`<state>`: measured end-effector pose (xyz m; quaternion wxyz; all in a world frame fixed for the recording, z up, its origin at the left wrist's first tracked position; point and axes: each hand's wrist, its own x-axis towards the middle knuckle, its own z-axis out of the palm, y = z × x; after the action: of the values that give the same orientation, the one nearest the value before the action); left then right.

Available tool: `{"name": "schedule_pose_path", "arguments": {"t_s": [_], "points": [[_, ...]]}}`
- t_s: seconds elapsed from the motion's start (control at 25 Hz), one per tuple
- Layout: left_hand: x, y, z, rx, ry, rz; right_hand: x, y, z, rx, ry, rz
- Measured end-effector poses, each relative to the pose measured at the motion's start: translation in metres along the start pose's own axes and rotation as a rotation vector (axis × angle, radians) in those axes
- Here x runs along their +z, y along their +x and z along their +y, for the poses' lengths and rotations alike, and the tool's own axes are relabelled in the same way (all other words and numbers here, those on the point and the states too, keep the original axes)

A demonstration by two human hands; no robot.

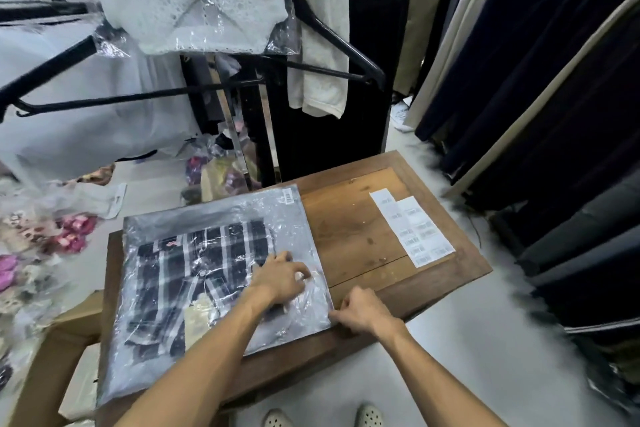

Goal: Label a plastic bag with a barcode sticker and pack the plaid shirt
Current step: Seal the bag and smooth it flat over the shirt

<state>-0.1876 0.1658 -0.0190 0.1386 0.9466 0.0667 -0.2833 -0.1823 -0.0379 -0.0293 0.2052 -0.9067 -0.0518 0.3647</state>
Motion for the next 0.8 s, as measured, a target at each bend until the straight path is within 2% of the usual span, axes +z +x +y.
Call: {"name": "schedule_pose_path", "arguments": {"t_s": [0.08,0.2,0.24,0.32,0.4,0.6,0.8], "points": [[-0.011,0.006,-0.013,-0.002,-0.170,0.146,-0.003,-0.001,-0.012,-0.003,-0.112,0.019],[-0.025,0.015,-0.037,-0.037,-0.118,0.330,0.006,-0.004,-0.033,-0.157,-0.119,0.205],[-0.028,0.016,-0.044,-0.076,-0.079,0.334,0.012,-0.005,-0.039,-0.256,-0.116,0.248],[-0.029,0.018,-0.054,-0.164,-0.044,0.237,0.030,-0.004,-0.054,-0.427,-0.161,0.295],[-0.028,0.024,-0.057,-0.187,-0.041,0.146,0.047,0.001,-0.067,-0.506,-0.202,0.314],[-0.024,0.025,-0.053,-0.190,0.024,0.137,0.073,0.011,-0.060,-0.528,-0.314,0.430],[-0.026,0.021,-0.053,-0.247,0.037,0.122,0.061,0.027,-0.052,-0.500,-0.318,0.497]]}}
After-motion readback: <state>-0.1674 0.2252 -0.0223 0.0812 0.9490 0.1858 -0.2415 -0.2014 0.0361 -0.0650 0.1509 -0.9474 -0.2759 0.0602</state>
